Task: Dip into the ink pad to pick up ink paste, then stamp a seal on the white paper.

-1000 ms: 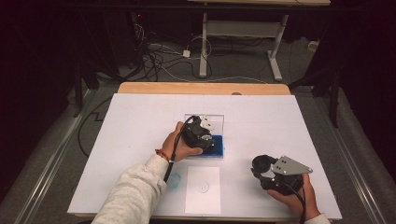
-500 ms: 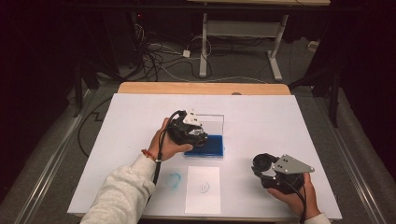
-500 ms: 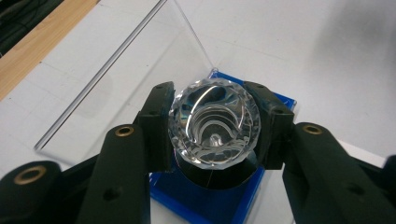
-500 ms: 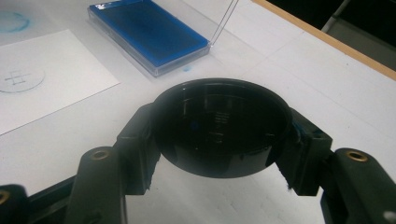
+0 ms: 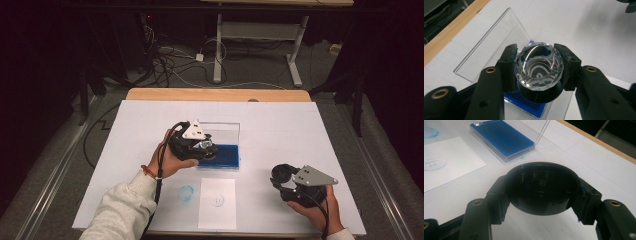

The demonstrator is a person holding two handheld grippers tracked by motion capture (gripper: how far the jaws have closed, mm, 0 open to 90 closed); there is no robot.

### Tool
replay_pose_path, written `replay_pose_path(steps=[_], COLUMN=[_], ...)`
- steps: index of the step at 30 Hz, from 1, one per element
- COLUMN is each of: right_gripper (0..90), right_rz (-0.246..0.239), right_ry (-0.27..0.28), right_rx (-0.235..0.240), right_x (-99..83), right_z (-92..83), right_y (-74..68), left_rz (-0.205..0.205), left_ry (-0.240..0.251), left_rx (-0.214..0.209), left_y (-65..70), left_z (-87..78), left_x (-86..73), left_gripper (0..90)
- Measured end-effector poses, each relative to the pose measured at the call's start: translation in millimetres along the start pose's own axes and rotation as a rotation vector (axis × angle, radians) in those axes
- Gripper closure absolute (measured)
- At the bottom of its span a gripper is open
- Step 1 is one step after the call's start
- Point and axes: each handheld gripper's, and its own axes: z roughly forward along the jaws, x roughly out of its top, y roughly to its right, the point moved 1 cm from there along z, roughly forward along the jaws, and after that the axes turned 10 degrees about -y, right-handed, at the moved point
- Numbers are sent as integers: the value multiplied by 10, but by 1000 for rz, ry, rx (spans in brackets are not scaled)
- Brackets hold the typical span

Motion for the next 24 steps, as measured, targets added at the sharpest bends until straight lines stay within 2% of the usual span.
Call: replay_pose_path(steps=[9,15,24], right_gripper=[386,386,386], right_rz=[1,0,-11], right_ry=[5,5,5], right_rx=[-2,-3,-1], right_x=[3,0,-18], right_z=[-22,-17,-49], right_y=[-7,0,-43], left_rz=[36,49,103], left_ry=[0,15,-1], left_rx=[-22,-22,-48], left_y=[123,197,360], left_z=[-82,-130,-139], left_x=[-7,-10,6], left_gripper=[547,546,546])
